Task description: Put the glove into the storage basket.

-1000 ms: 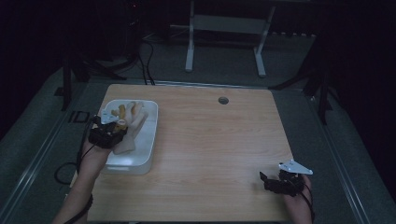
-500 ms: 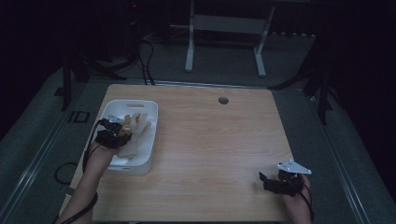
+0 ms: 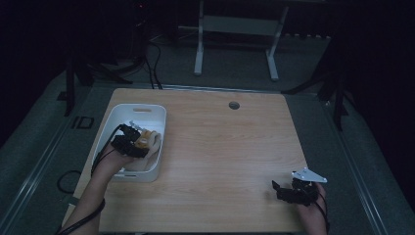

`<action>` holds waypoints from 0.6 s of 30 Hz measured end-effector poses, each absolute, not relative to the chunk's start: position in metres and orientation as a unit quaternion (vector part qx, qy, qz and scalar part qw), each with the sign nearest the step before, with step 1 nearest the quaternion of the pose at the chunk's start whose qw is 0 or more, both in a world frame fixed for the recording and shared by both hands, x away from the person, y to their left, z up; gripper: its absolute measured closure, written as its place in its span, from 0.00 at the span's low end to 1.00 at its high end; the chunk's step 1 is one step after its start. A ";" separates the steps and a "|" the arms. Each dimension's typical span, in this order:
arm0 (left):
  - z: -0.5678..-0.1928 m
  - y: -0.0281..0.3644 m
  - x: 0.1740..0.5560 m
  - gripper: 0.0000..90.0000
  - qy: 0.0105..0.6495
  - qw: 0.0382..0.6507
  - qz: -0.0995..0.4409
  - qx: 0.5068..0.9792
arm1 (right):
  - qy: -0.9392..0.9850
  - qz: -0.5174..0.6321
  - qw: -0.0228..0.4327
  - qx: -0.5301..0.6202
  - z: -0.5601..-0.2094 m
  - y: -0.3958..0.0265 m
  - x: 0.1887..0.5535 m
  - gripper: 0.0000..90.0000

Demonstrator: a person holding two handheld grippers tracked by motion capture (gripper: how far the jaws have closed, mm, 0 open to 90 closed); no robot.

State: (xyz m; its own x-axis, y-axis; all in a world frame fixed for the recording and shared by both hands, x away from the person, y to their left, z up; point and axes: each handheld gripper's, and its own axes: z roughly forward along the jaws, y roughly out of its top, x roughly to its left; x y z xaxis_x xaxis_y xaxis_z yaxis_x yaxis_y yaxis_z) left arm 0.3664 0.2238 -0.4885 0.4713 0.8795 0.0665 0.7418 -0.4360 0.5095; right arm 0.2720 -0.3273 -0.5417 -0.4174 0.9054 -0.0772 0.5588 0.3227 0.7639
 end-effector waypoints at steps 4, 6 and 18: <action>-0.485 0.227 0.364 0.34 0.494 0.226 0.169 0.822 | 0.771 0.337 0.257 0.475 -0.541 -0.327 0.272 0.11; -0.480 0.228 0.361 0.33 0.499 0.240 0.175 0.814 | 0.771 0.337 0.258 0.475 -0.542 -0.327 0.272 0.11; -0.462 0.235 0.331 0.31 0.503 0.329 0.209 0.771 | 0.771 0.337 0.259 0.473 -0.541 -0.327 0.271 0.11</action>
State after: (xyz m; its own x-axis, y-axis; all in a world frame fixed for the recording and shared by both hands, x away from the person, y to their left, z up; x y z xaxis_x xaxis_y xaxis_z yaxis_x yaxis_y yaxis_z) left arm 0.3310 0.2346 -0.4620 0.4060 0.9138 -0.0089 0.6388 -0.2768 0.7179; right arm 0.2713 -0.3269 -0.5406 -0.4179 0.9049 -0.0806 0.5552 0.3246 0.7658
